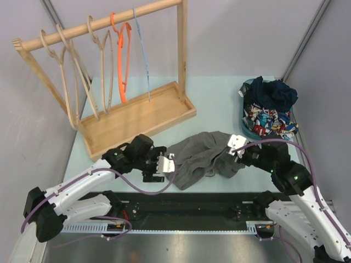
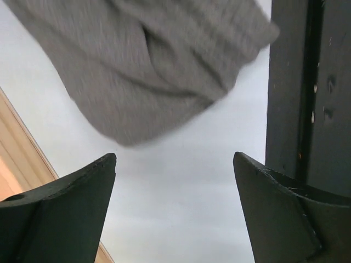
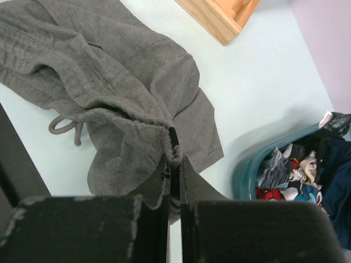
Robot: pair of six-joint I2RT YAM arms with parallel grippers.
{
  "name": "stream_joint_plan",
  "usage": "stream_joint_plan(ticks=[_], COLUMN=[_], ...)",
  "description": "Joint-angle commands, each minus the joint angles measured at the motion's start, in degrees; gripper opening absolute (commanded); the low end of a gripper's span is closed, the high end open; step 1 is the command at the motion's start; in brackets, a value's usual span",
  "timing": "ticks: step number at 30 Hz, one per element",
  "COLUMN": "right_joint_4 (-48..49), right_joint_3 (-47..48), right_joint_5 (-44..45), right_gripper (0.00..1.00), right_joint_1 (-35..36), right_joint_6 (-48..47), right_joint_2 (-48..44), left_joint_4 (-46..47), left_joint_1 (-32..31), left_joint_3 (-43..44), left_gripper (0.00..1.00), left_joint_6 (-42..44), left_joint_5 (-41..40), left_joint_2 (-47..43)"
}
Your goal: Place the shorts on the hanger
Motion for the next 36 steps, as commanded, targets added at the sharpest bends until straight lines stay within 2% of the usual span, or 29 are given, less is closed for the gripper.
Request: stream_joint_plan(ticks=[1,5,7,14,19,21,22,23,24,25,26,27,28,33,36], right_joint_4=[2.5,3.4,3.7,3.7,4.4,5.1,5.5,5.7,6.1,6.4,6.9,8.5,9.4,14.1,13.8], right_joint_3=[1.6,1.5,1.5,1.5,1.5,1.5,1.8,2.4,3.2,5.2,6.3,7.4,10.3,22.5,31.4], right_joint_5=[1.7,2.3,2.3,2.7,3.5,4.3,5.1,5.6,6.1,7.2,7.8,8.2,8.7,8.7,8.0], right_gripper=[0.0,0.0,0.0,0.0,0.0,0.0,0.0,0.0,0.0,0.0,0.0,0.0,0.0,0.0,0.0], right_joint_1=[-0.3,-0.3,-0.3,-0.3,-0.4,-0.5,-0.5,-0.7,-0.8,-0.9,-1.1,-1.4,-2.0,-3.8,-4.4], right_joint_6=[3.9,4.1,4.4,5.0,5.1,5.0,5.1,5.1,5.4,5.5,5.6,5.8,6.1,6.5,6.2], right_joint_2=[0.2,0.5,0.7,1.3,1.0,0.5,0.2,-0.2,0.1,0.4,1.1,1.7,2.2,7.9,11.6], left_joint_4=[8.8,16.6,18.1,26.9,33.0,33.1,31.7,26.4,22.9,19.3,11.9,8.4,2.8,-11.3,-15.6], left_joint_1=[-6.4,-16.4,-19.4,-23.6,-23.9,-23.6,-22.2,-20.9,-19.2,-15.4,-13.2,-11.0,-7.5,-4.1,-3.6], left_joint_3=[-2.0,-5.3,-6.6,-9.0,-8.9,-7.2,-5.8,-3.9,1.1,4.4,7.9,15.4,19.0,41.6,50.6], left_gripper=[0.92,0.92,0.92,0.82,0.74,0.49,0.38,0.16,0.05,0.0,0.0,0.0,0.0,0.0,0.0], left_joint_6=[-0.2,-2.6,-2.3,-1.2,-2.9,-3.9,-5.8,-7.0,-8.2,-10.5,-11.0,-11.0,-11.3,-11.9,-12.1], left_joint_5=[1.2,-2.1,-2.1,-5.6,-13.4,-15.9,-16.5,-15.6,-14.2,-10.1,-7.2,-4.3,-0.7,1.5,-0.5], left_joint_2=[0.0,-0.5,0.7,7.9,16.7,16.8,15.1,13.3,11.2,7.4,5.8,4.6,3.0,3.8,3.7])
